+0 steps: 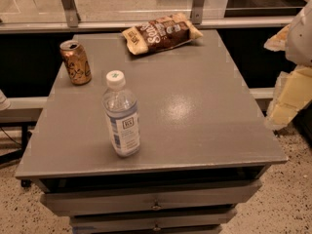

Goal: Knock blue plastic bottle over

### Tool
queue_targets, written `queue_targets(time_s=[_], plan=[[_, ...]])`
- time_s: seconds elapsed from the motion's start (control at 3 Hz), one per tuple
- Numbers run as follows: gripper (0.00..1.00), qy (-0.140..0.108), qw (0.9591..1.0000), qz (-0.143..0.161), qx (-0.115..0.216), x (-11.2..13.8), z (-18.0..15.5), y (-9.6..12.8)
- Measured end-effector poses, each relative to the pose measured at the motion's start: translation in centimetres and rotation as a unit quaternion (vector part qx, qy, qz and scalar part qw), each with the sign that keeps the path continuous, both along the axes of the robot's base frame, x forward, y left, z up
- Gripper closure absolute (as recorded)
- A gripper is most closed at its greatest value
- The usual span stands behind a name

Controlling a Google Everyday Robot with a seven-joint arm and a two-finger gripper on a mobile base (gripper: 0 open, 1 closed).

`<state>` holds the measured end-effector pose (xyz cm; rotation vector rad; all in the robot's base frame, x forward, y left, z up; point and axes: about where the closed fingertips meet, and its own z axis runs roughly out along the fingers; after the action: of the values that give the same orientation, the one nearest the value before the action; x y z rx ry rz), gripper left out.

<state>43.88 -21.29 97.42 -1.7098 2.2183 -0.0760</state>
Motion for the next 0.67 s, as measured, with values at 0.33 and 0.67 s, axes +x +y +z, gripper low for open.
queue_targets(time_s=[0.33, 0.67], plan=[[0.00, 0.004, 0.9984, 0.007, 0.057, 0.5, -1.6, 1.7], [0.00, 0.008, 0.9885, 0.019, 0.150, 1.2, -3.4, 4.5]])
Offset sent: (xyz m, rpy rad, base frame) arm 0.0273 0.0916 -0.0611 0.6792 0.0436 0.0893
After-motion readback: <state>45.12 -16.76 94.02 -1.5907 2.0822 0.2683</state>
